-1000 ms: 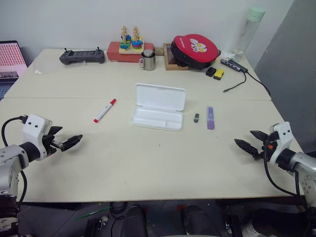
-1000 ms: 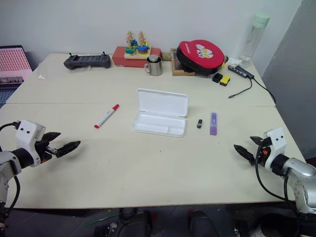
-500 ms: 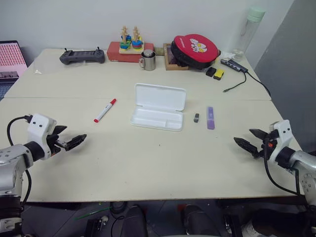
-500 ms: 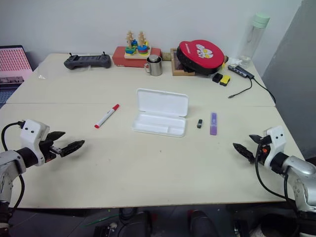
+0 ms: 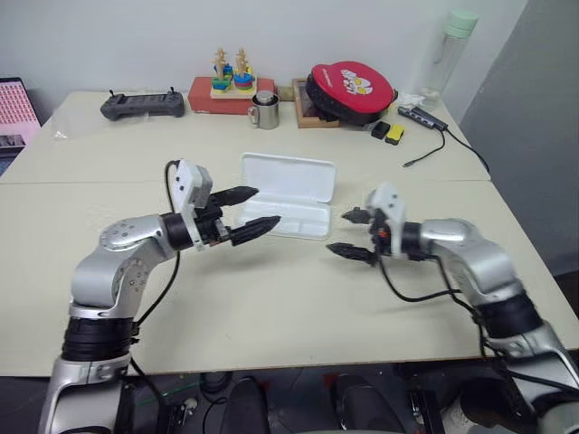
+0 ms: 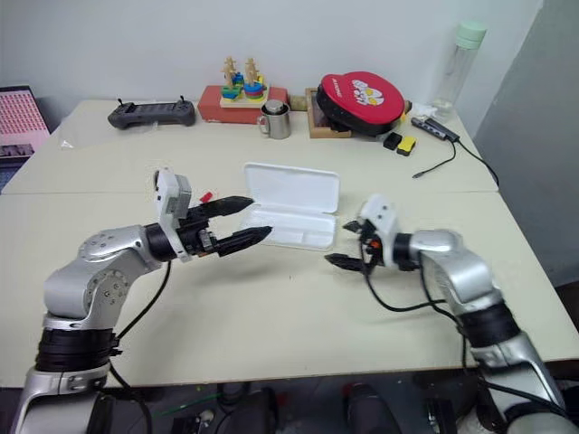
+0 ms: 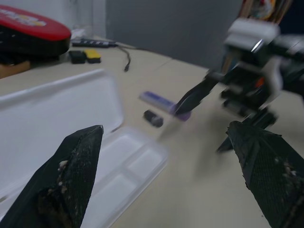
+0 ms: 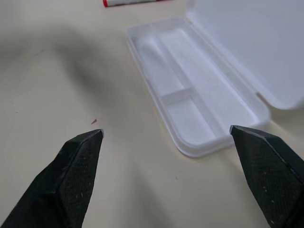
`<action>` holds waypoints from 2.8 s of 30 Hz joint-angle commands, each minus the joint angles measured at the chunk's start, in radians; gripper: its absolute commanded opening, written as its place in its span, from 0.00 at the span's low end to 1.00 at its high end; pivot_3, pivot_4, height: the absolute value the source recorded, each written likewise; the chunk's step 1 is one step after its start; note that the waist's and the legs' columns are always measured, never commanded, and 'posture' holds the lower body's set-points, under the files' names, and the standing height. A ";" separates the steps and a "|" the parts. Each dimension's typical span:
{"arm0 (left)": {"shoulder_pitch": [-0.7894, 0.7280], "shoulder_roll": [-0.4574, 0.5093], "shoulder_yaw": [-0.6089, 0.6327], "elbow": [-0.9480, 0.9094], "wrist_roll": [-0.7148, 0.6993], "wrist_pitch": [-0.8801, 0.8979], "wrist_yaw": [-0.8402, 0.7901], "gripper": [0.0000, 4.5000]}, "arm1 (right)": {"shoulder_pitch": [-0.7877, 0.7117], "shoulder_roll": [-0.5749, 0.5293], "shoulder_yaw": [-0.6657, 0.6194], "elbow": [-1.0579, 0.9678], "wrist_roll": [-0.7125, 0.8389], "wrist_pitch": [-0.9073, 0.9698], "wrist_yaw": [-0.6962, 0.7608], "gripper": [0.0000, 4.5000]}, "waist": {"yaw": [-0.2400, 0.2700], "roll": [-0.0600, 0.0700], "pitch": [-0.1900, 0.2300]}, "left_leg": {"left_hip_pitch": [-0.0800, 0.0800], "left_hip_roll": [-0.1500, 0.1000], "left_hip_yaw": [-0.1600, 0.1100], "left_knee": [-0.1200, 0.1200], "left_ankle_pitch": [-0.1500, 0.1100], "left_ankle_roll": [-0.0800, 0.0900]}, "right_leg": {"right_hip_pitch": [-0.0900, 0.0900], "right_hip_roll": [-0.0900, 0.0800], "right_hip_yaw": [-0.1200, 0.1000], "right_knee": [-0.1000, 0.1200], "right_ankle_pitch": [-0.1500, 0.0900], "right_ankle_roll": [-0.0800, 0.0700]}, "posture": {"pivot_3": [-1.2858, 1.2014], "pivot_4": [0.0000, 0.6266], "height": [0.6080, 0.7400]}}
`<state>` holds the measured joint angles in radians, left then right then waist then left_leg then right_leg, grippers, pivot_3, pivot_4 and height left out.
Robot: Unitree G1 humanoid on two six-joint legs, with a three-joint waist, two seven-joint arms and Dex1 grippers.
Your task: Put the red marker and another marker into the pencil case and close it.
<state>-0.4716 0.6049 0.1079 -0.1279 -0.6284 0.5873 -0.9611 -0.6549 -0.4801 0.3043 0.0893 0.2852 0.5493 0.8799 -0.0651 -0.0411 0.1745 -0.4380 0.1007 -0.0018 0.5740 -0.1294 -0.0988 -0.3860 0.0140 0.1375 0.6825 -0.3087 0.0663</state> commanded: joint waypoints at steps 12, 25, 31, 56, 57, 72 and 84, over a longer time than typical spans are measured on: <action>0.053 0.069 0.051 -0.056 0.022 -0.034 0.034 1.00 | -0.196 0.143 0.104 0.437 -0.217 -0.180 0.099 0.85 | 0.012 0.001 0.000 | -0.001 0.000 0.000 0.001 -0.001 -0.001 | 0.000 0.000 -0.001 0.000 0.000 -0.001 | 0.52 0.24 1.00; 0.042 0.074 0.050 -0.033 0.012 -0.031 0.038 1.00 | -0.211 0.179 0.065 0.497 -0.251 -0.251 0.106 0.19 | 0.012 0.001 0.000 | 0.000 0.000 -0.001 0.000 -0.001 -0.001 | 0.000 0.000 -0.001 0.000 0.000 -0.001 | 0.52 0.24 1.00; 0.039 0.073 0.044 -0.029 0.010 -0.025 0.034 1.00 | -0.190 0.187 0.049 0.481 -0.261 -0.323 0.095 0.01 | 0.010 0.001 0.000 | 0.000 0.000 -0.001 0.000 -0.001 -0.001 | 0.000 0.000 -0.001 0.000 0.000 -0.001 | 0.52 0.24 1.00; 0.191 0.145 0.116 -0.074 0.001 0.007 0.007 1.00 | 0.000 0.111 0.119 0.167 -0.250 -0.330 0.315 0.12 | 0.007 0.001 0.001 | 0.000 0.000 -0.001 0.000 -0.001 -0.001 | 0.000 0.000 -0.001 0.000 -0.002 0.002 | 0.52 0.24 1.00; 0.210 0.146 0.140 -0.070 -0.004 0.009 0.013 1.00 | 0.001 0.107 0.119 0.162 -0.249 -0.332 0.324 0.17 | 0.008 0.001 0.001 | 0.000 0.000 -0.001 0.000 -0.001 -0.001 | 0.000 0.000 -0.001 0.000 -0.002 0.002 | 0.52 0.24 1.00; 0.042 0.136 0.204 0.407 0.253 -0.187 0.310 1.00 | -0.013 0.166 -0.146 -0.114 0.046 -0.058 0.190 0.93 | 0.023 0.001 0.001 | 0.000 0.001 -0.001 0.000 -0.001 -0.001 | -0.001 0.000 -0.003 0.000 -0.003 0.001 | 0.52 0.24 1.00; -0.216 0.078 0.030 0.896 0.441 -0.319 0.284 1.00 | 0.027 0.172 -0.151 -0.265 0.052 0.004 0.025 0.99 | 0.033 0.001 0.000 | -0.007 0.001 -0.002 -0.001 -0.001 -0.002 | -0.005 0.000 -0.005 0.000 -0.001 -0.003 | 0.52 0.24 1.00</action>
<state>-0.6530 0.6846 0.1525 0.7383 -0.2125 0.2911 -0.6671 -0.6276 -0.3090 0.1761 -0.1250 0.3127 0.5521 0.9234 -0.0322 -0.0403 0.1750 -0.4450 0.1018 -0.0037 0.5734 -0.1302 -0.1004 -0.3916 0.0140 0.1317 0.6824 -0.3097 0.0636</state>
